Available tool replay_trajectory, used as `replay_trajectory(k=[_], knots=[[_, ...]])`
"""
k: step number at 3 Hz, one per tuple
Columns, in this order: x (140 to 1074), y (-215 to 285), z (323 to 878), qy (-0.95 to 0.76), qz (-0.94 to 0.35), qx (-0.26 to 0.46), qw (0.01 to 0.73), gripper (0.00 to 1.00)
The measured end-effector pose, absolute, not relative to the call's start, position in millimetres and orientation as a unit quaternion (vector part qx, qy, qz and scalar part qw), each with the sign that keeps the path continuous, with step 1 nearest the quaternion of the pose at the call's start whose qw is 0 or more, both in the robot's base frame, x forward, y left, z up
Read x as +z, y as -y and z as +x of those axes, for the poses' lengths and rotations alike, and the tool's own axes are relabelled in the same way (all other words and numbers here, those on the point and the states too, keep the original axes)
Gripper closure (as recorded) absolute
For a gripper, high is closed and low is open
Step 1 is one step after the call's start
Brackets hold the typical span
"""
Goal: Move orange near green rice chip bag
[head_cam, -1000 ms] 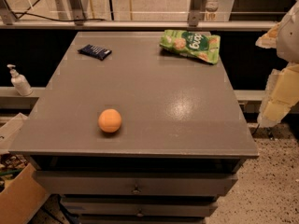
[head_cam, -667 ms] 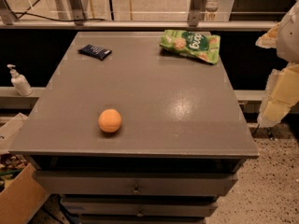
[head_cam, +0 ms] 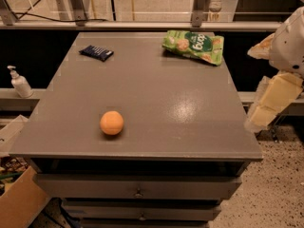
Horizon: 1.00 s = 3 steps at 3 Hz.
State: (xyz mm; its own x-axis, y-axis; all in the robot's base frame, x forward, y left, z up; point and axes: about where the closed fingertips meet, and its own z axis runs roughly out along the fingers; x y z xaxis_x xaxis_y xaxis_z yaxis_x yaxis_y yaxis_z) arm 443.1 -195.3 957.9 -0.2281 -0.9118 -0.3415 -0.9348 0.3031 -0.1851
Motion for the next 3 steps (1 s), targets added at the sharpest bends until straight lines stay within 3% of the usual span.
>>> replay_trajectory(k=[3], knots=[[924, 58, 432, -0.744, -0.543, 0.257, 0.293, 0.0]])
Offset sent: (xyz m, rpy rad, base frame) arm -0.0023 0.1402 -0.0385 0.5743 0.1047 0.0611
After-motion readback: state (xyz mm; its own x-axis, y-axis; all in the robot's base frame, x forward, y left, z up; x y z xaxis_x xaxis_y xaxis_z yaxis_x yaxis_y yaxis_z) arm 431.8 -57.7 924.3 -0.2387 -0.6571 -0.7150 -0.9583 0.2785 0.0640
